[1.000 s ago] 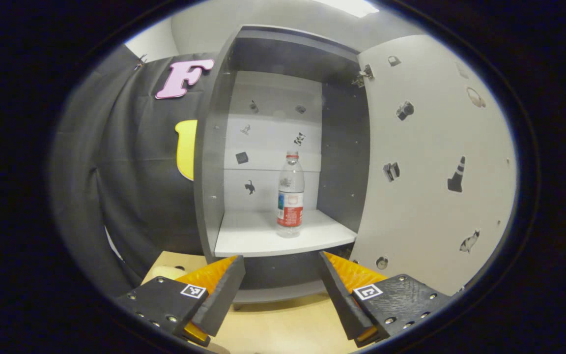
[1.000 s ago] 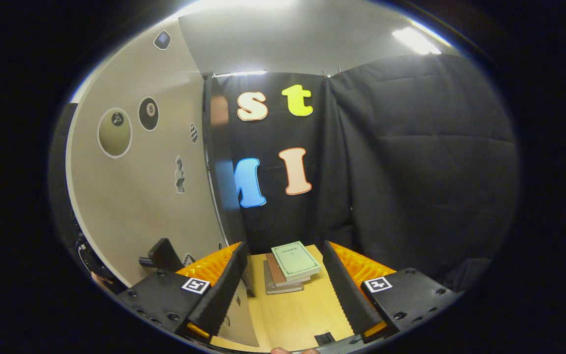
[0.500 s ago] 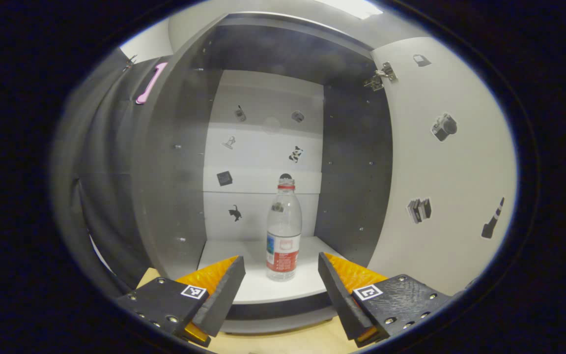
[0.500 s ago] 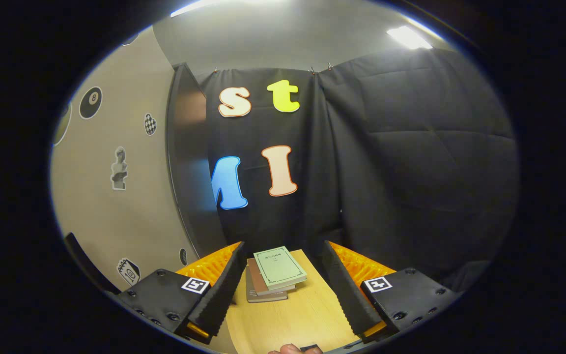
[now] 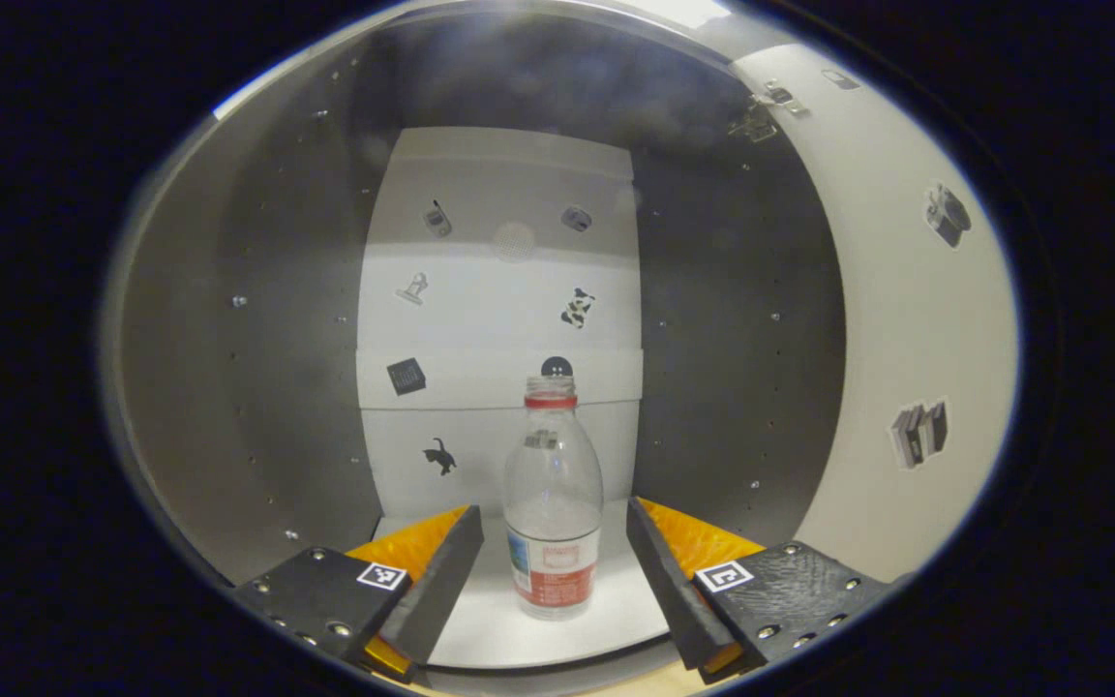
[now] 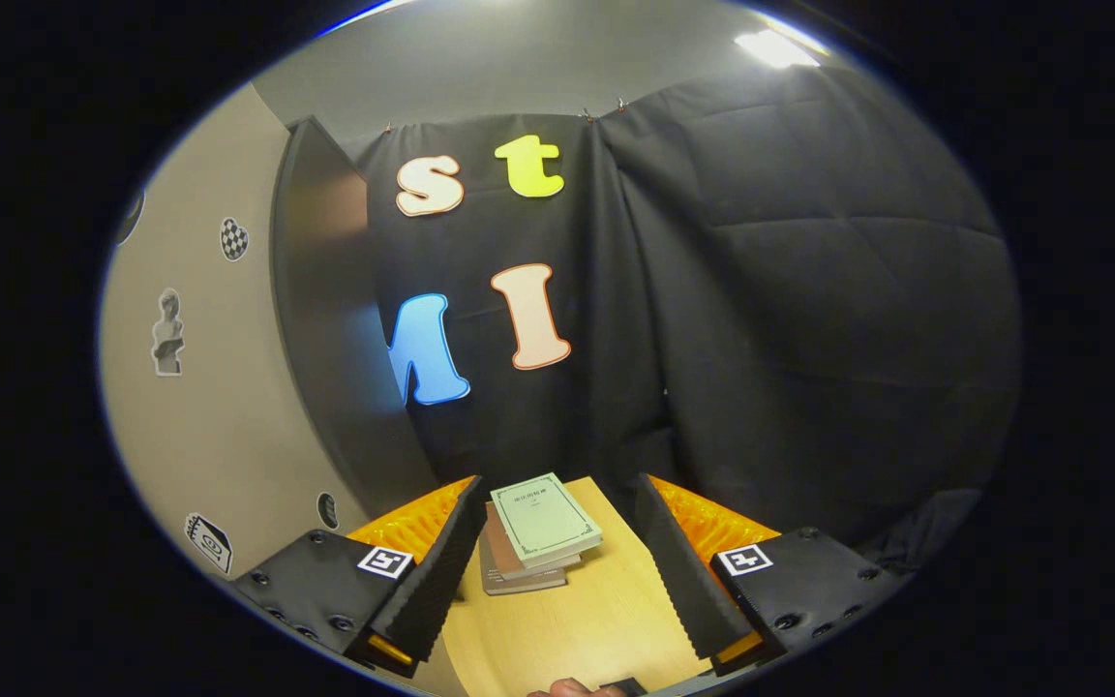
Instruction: Open the cabinet door with the right hand, grasp the bottle in the cabinet with the left hand and place it on the coaster, then close the cabinet door with the right hand.
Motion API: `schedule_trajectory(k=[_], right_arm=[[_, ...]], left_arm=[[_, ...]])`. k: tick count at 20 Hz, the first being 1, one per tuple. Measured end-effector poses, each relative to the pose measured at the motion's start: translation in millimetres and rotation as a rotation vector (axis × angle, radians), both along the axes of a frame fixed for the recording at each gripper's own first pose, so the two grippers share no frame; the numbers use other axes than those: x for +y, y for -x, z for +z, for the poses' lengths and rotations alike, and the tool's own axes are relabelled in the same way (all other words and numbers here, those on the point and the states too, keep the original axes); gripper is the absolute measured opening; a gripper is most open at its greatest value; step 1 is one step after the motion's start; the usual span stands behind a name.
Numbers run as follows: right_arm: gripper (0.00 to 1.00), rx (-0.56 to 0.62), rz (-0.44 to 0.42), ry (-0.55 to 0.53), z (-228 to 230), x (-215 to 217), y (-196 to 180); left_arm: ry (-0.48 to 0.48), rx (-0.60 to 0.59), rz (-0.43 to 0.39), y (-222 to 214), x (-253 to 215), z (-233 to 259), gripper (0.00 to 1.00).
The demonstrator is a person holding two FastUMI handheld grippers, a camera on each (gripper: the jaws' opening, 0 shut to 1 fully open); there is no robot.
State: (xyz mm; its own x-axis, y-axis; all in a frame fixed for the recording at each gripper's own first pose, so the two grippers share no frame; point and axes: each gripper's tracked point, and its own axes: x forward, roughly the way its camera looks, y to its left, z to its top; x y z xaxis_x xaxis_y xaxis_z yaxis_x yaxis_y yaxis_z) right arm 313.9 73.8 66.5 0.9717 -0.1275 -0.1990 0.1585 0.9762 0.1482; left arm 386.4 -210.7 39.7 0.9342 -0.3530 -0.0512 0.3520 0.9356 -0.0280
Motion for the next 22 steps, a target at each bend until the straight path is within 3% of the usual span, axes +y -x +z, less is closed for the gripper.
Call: schedule_trajectory(k=[1,2,7,15,16,18,20,22], right_arm=[[0.98,0.000,-0.005,0.002,-0.3,-1.5,-0.9],[0.98,0.005,-0.007,0.002,-0.5,-2.5,-1.8],[0.98,0.017,-0.029,0.021,-4.3,-8.6,-2.5],[1.00,0.038,-0.034,0.005,-17.3,-3.1,-0.6],[0.98,0.038,-0.033,0.007,-17.2,-3.2,-1.0],[0.98,0.037,-0.033,0.008,-18.0,-1.8,0.4],[0.98,0.033,-0.036,0.006,-18.7,-2.7,1.4],[0.98,0.032,-0.036,0.002,-19.5,-2.0,3.2]], left_arm=[[0.018,0.008,-0.009,-5.3,-3.2,-2.2,0.88],[0.029,0.015,-0.011,-11.4,-5.5,-4.5,0.92],[0.042,0.037,-0.004,-37.3,-4.3,-17.6,0.88],[0.109,0.076,-0.026,-40.3,-5.2,-28.5,0.90],[0.109,0.076,-0.029,-39.8,-4.4,-28.1,0.80],[0.096,0.077,-0.028,-40.1,-2.5,-28.5,0.81],[0.102,0.076,-0.045,-37.0,-5.6,-25.7,0.74],[0.107,0.074,-0.053,-30.5,-3.8,-21.6,0.74]])
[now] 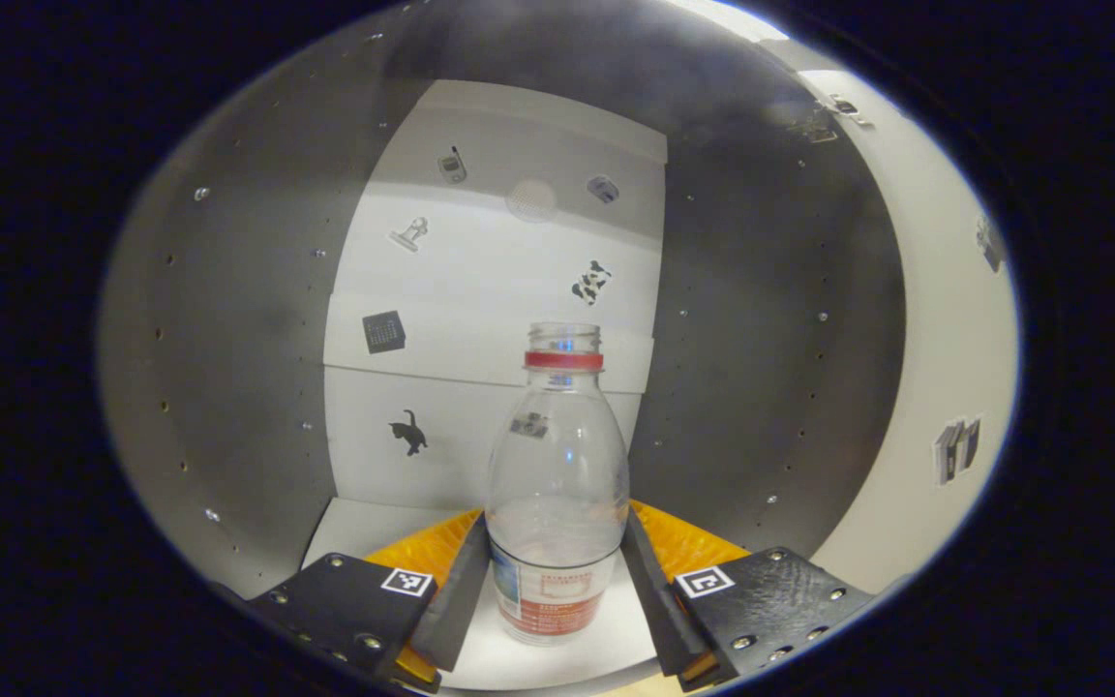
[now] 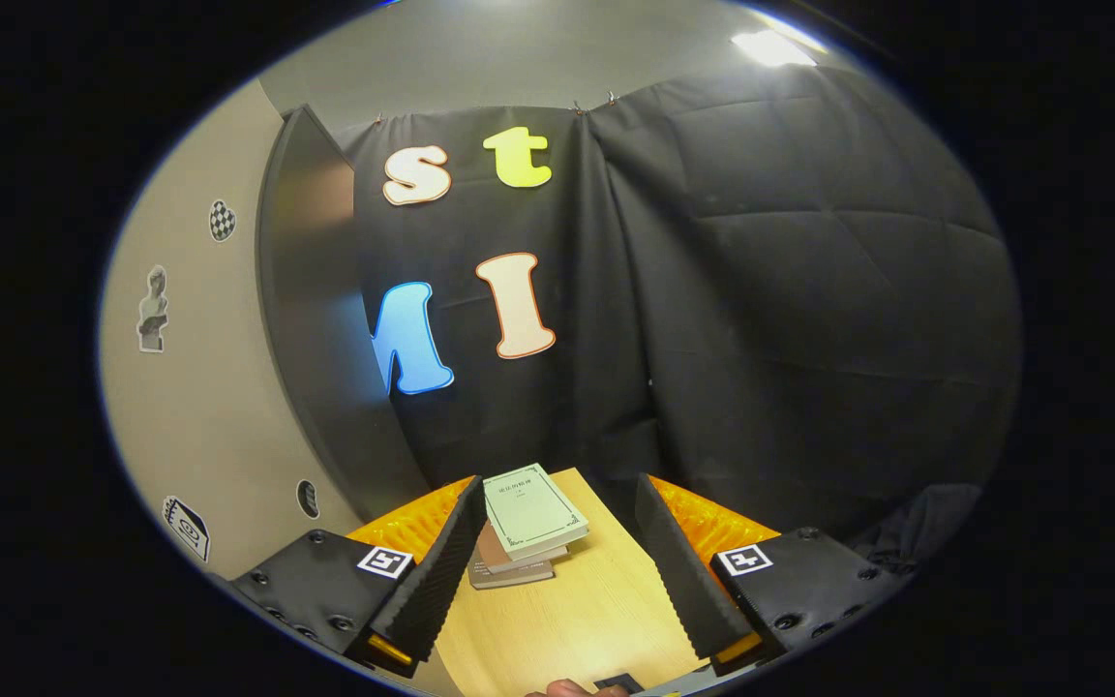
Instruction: Open the cabinet door with the right hand, grasp the bottle in the cabinet with the left hand and place it on the coaster, then close the cabinet door with the right hand.
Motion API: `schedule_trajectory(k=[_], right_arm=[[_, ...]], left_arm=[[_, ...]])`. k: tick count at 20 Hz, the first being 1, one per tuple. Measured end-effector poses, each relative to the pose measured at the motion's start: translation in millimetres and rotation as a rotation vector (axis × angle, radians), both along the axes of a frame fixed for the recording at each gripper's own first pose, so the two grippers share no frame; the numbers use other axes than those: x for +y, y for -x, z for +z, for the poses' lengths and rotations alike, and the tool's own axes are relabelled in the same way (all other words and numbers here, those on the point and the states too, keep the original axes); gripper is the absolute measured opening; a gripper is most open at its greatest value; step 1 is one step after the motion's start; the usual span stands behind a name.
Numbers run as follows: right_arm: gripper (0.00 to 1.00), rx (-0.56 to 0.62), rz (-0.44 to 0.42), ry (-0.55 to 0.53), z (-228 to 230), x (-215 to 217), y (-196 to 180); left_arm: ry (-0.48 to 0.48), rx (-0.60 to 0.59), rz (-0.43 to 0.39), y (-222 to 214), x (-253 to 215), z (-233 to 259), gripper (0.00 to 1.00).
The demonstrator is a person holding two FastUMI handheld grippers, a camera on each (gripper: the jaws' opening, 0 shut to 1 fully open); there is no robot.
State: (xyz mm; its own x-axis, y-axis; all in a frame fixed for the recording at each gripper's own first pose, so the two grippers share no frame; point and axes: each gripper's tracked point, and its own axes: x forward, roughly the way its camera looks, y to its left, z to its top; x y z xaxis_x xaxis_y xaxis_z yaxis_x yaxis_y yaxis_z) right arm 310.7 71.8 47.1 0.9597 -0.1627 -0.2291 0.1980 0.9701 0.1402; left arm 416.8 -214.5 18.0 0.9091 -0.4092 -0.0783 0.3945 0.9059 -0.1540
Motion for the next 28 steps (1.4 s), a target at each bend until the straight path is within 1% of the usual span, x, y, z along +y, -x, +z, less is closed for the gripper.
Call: schedule_trajectory(k=[3,4,8,10,13,17,20,22,28], right_arm=[[0.98,-0.008,-0.002,-0.010,-0.5,0.5,3.3],[0.98,-0.010,-0.001,-0.016,-0.3,1.0,4.2],[0.98,-0.028,-0.002,-0.043,-0.6,6.4,6.8],[0.98,-0.034,0.000,-0.056,-2.9,10.8,9.9],[0.98,-0.027,0.008,-0.066,-9.5,20.1,12.5],[0.98,-0.040,0.006,-0.058,-8.3,29.2,16.8],[0.98,-0.058,-0.004,-0.060,-4.2,34.5,22.7],[0.98,-0.073,-0.012,-0.066,-1.5,38.8,28.5],[0.98,-0.076,-0.002,-0.071,-6.4,61.2,41.8]], left_arm=[[-0.012,-0.025,-0.006,17.5,6.7,10.8,0.72],[-0.020,-0.035,-0.009,25.0,9.0,15.1,0.76],[-0.052,-0.090,-0.023,64.6,23.1,34.8,0.70],[-0.053,-0.107,-0.035,88.6,32.0,42.8,0.70],[-0.068,-0.136,-0.030,122.5,55.0,51.6,0.70],[-0.088,-0.162,0.002,166.3,97.6,53.0,0.70],[-0.107,-0.171,0.040,193.8,137.4,40.7,0.69],[-0.116,-0.152,0.068,210.4,163.6,24.6,0.69],[-0.120,-0.083,0.188,256.0,248.3,-43.3,0.69]])
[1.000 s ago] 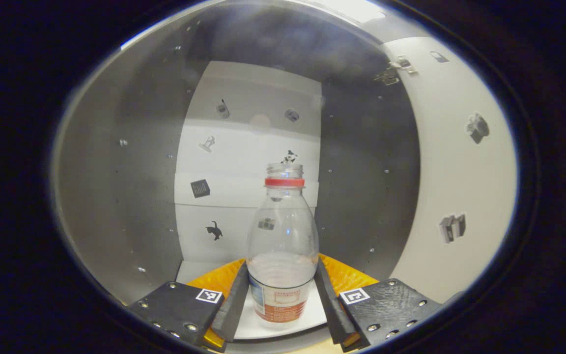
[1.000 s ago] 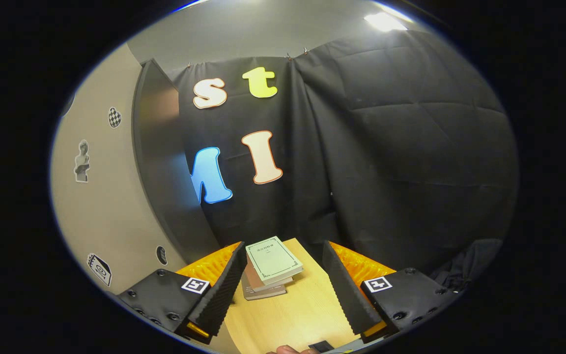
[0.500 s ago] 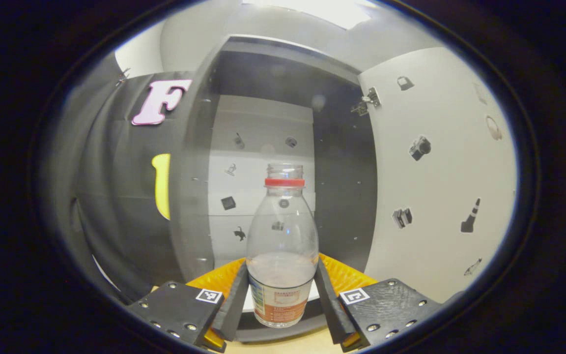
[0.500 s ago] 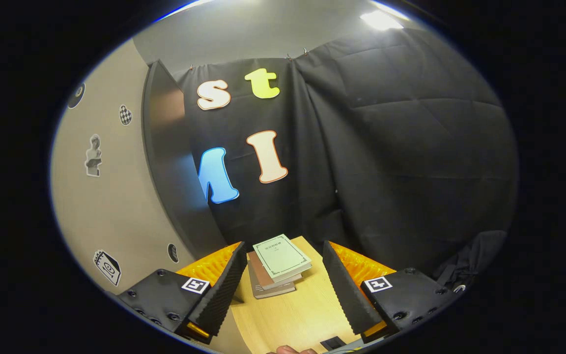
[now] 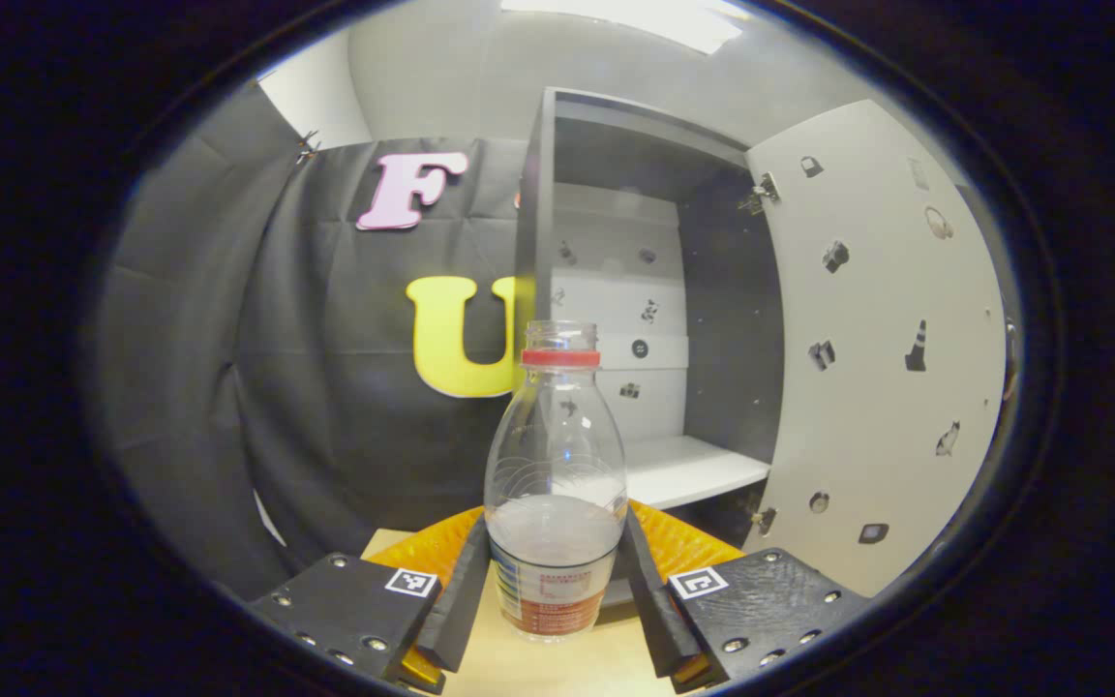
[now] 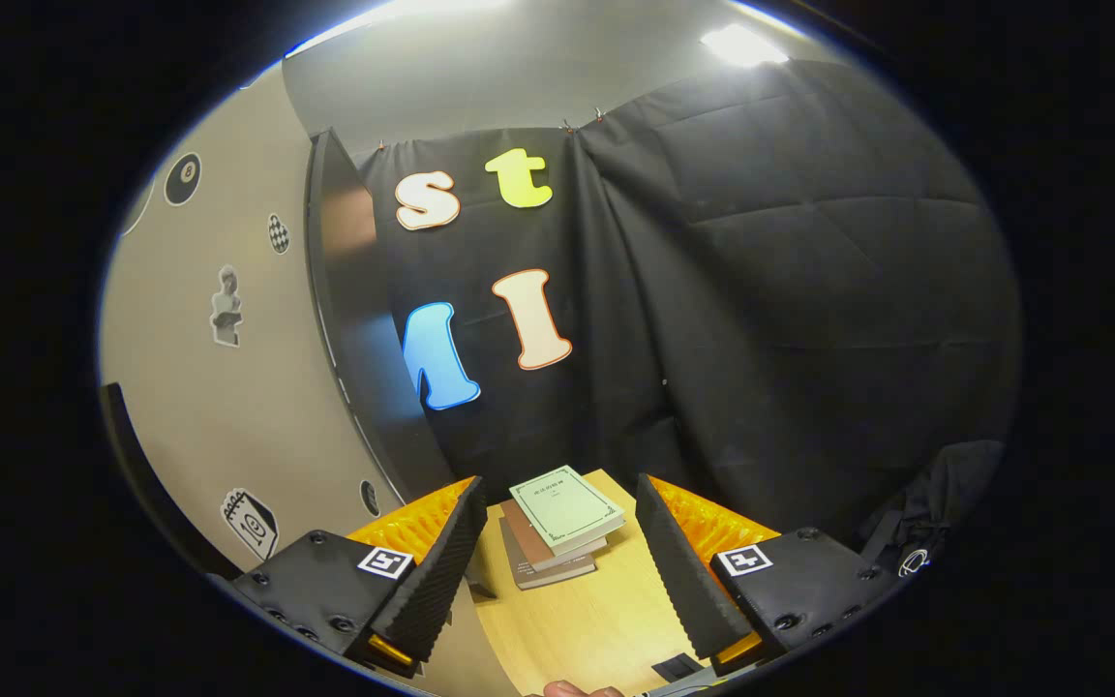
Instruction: Open the cabinet door with the right hand, grasp the bottle in the cabinet with the left hand and place it on the coaster, then close the cabinet door with the right hand.
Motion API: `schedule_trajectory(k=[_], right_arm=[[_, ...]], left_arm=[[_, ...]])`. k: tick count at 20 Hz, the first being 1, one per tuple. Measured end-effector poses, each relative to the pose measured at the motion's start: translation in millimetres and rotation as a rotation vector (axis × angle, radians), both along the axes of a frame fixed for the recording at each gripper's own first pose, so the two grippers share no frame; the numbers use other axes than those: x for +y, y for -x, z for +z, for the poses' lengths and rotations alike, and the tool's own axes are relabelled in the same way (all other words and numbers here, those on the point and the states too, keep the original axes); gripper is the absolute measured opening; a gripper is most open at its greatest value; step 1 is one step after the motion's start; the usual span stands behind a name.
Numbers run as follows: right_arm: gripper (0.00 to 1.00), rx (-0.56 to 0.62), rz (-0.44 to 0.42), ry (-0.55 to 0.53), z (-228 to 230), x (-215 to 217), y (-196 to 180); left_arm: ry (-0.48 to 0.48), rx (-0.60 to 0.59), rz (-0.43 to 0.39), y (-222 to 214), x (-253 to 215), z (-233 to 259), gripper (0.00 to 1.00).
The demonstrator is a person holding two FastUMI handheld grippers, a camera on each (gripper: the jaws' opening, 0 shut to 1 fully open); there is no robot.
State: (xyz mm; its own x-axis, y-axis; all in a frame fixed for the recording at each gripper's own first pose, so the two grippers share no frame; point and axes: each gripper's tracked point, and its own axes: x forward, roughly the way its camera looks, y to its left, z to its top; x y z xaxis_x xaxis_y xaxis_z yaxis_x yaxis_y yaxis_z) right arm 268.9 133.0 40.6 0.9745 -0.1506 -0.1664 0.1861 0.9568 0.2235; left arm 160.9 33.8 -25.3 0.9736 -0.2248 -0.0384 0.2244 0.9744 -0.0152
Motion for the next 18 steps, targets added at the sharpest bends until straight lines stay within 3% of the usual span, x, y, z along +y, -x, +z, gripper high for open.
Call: schedule_trajectory(k=[8,16,18], right_arm=[[0.98,0.014,-0.018,0.025,-5.1,5.8,15.0],[0.98,0.069,-0.106,0.169,-17.6,-19.5,35.3],[0.98,0.082,-0.103,0.157,-21.4,-17.0,37.6]], left_arm=[[0.004,0.118,0.040,42.1,37.0,-128.7,0.70],[0.013,0.166,0.114,68.3,63.9,-234.6,0.70],[0.025,0.189,0.132,73.2,65.9,-260.0,0.72]])
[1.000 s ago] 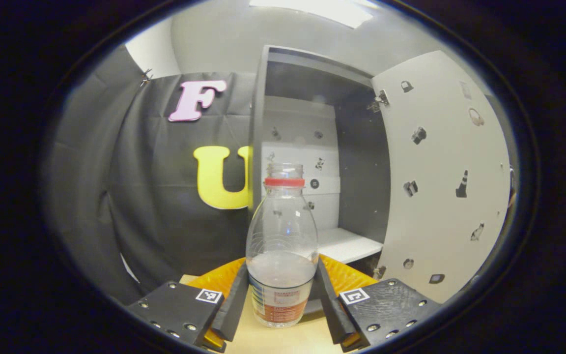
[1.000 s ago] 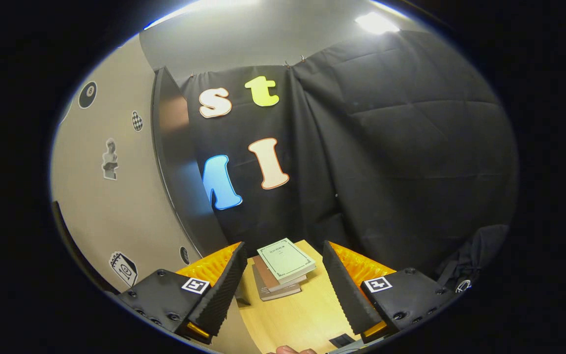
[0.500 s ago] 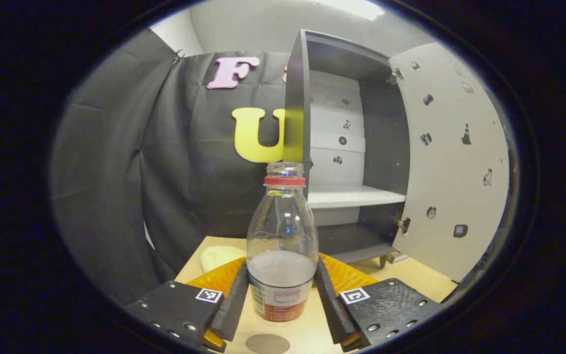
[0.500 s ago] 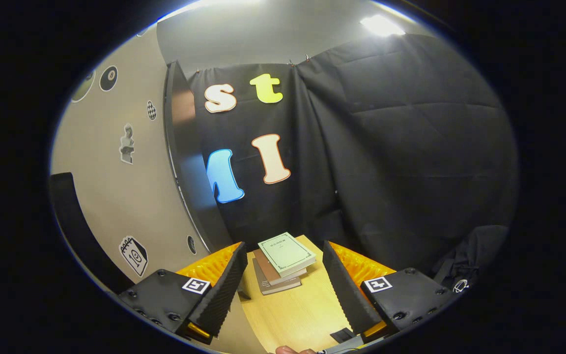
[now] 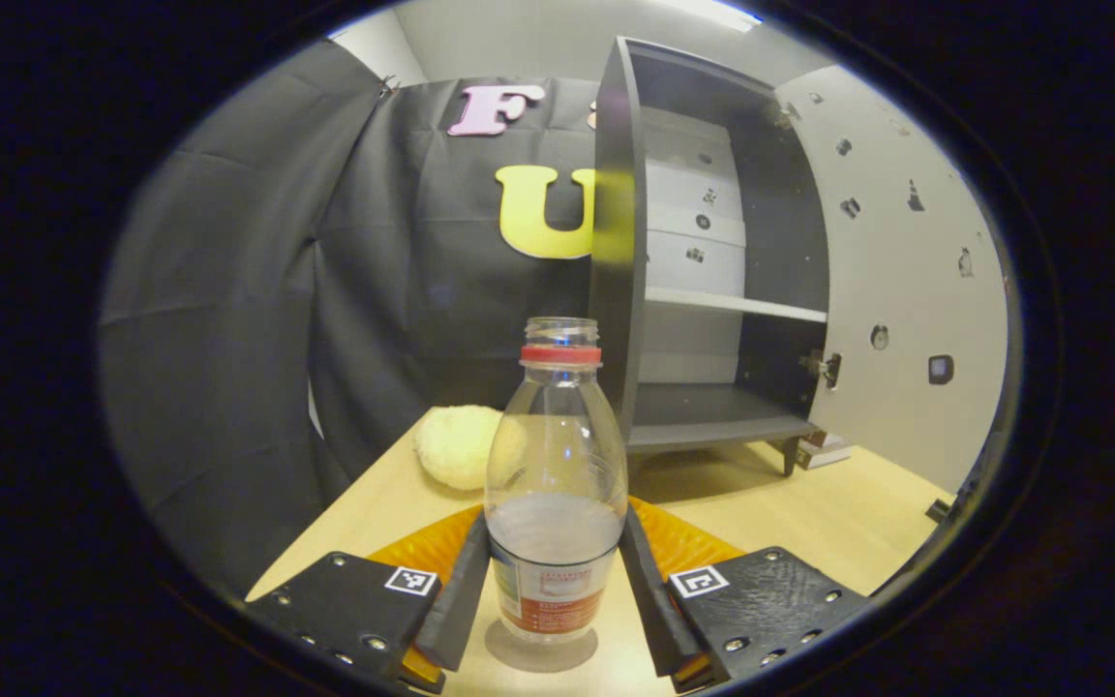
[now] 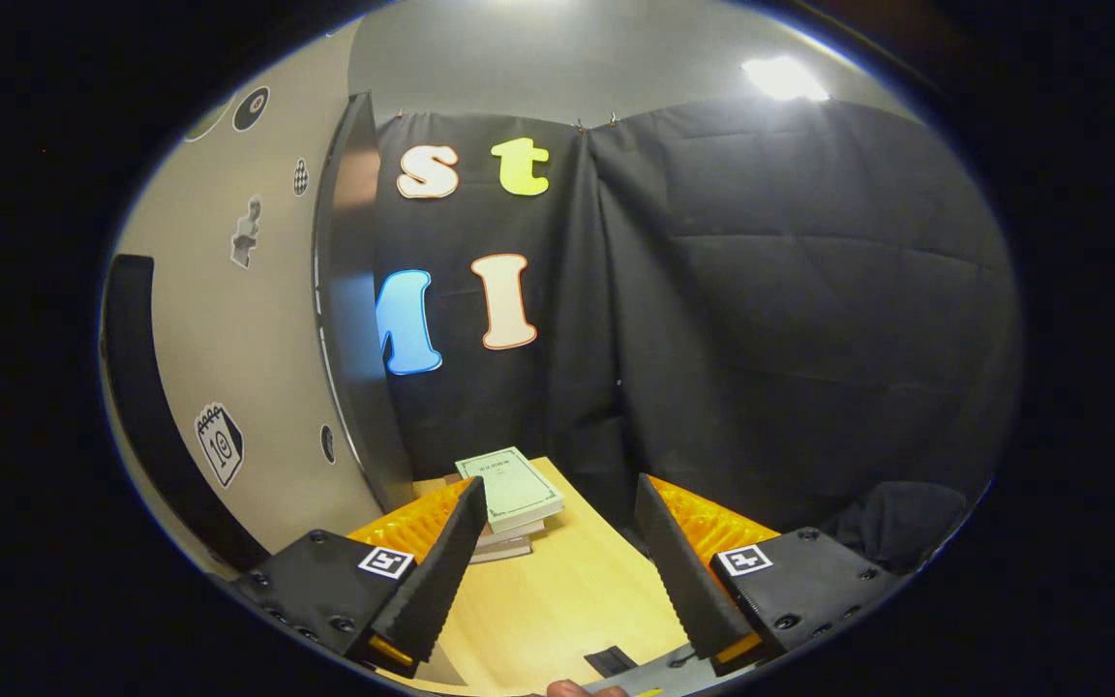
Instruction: Open the cabinet door with the right hand, grasp the bottle in the cabinet with the left hand and place it on the coaster, then close the cabinet door with the right hand.
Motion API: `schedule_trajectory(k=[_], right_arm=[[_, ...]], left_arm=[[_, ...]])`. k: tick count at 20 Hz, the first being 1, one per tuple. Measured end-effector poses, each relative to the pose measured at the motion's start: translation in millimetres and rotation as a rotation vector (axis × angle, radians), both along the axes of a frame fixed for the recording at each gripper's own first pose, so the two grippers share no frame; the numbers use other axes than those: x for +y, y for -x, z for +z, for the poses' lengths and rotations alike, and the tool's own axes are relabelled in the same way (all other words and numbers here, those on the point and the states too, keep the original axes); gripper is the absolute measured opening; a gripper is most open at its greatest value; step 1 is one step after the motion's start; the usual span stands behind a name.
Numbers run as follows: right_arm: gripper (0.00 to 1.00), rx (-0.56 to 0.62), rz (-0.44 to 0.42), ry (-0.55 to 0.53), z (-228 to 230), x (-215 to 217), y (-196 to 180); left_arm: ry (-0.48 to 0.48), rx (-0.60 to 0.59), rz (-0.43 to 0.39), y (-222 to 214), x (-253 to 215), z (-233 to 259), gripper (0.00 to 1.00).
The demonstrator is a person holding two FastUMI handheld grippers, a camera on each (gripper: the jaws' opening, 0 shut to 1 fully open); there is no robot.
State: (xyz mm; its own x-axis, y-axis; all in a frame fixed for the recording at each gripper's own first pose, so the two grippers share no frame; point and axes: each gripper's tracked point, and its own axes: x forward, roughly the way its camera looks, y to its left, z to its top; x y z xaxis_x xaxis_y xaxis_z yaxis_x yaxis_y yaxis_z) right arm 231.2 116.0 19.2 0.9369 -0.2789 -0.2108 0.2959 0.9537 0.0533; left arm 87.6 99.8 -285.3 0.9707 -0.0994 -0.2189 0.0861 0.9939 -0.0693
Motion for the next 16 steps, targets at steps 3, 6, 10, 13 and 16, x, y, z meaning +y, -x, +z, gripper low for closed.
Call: schedule_trajectory(k=[3,6,10,13,16], right_arm=[[0.98,0.015,-0.035,0.024,-5.9,-7.0,3.9],[0.98,0.024,-0.034,-0.008,-10.2,-2.9,5.1],[0.98,0.038,-0.036,0.008,-14.0,-1.9,7.5],[0.98,0.041,-0.028,0.023,-14.9,1.2,6.6],[0.98,0.051,-0.016,0.035,-16.5,3.0,3.8]], left_arm=[[0.007,0.019,0.000,2.4,-5.6,-28.0,0.72],[-0.023,0.024,-0.002,-1.1,-7.5,-40.1,0.72],[-0.034,0.002,-0.007,-5.7,-7.4,-40.7,0.72],[-0.034,0.020,-0.014,-2.5,-10.6,-54.0,0.70],[-0.054,0.026,-0.026,5.3,-15.2,-57.9,0.73]])
